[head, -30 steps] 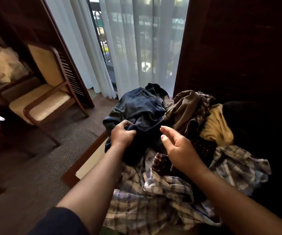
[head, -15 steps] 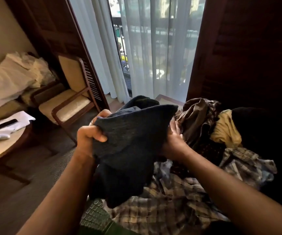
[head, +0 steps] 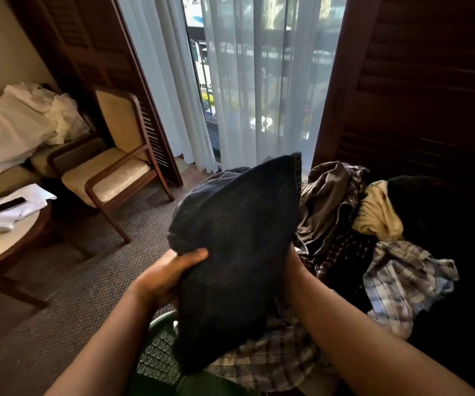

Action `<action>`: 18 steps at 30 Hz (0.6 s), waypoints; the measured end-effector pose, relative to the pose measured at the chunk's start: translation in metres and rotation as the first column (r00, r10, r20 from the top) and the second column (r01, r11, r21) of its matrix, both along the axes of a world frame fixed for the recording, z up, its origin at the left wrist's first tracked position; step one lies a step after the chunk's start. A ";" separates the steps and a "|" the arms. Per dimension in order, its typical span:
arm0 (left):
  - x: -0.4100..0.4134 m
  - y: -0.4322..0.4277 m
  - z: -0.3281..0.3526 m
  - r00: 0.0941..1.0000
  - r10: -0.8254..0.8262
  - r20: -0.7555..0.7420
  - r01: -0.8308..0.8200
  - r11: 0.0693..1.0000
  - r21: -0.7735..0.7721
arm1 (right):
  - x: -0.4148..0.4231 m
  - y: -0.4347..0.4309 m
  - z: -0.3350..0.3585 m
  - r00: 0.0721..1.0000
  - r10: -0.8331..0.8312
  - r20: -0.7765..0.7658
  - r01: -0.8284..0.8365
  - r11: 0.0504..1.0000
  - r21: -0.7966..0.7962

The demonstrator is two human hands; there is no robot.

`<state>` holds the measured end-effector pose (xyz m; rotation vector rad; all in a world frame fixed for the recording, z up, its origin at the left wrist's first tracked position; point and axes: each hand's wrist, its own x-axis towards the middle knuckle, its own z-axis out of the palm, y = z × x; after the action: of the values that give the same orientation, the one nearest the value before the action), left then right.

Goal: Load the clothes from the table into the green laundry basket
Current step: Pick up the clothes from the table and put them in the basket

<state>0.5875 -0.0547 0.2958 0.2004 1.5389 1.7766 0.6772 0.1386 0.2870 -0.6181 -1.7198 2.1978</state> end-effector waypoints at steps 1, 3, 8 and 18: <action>0.004 0.013 0.000 0.999 -0.003 -0.043 0.001 1.000 -0.032 | -0.002 0.008 -0.008 0.999 0.036 0.037 -0.033 0.997 -0.074; 0.004 0.039 -0.001 0.988 0.108 -0.108 -0.111 0.993 -0.027 | 0.001 0.023 -0.002 0.994 0.028 0.108 -0.011 0.988 -0.155; -0.008 0.077 -0.030 0.937 0.340 -0.084 -0.340 0.940 0.008 | -0.019 0.099 -0.016 0.937 0.049 0.346 -0.286 0.678 0.678; -0.041 0.101 -0.118 0.851 0.382 -0.360 -0.518 0.720 -0.462 | -0.058 0.194 -0.063 0.592 -0.212 0.778 -0.795 0.009 0.607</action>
<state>0.5464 0.0468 0.1782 -0.2888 2.3727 1.6077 0.6195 0.3323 0.2237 -0.6457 -3.4551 0.0559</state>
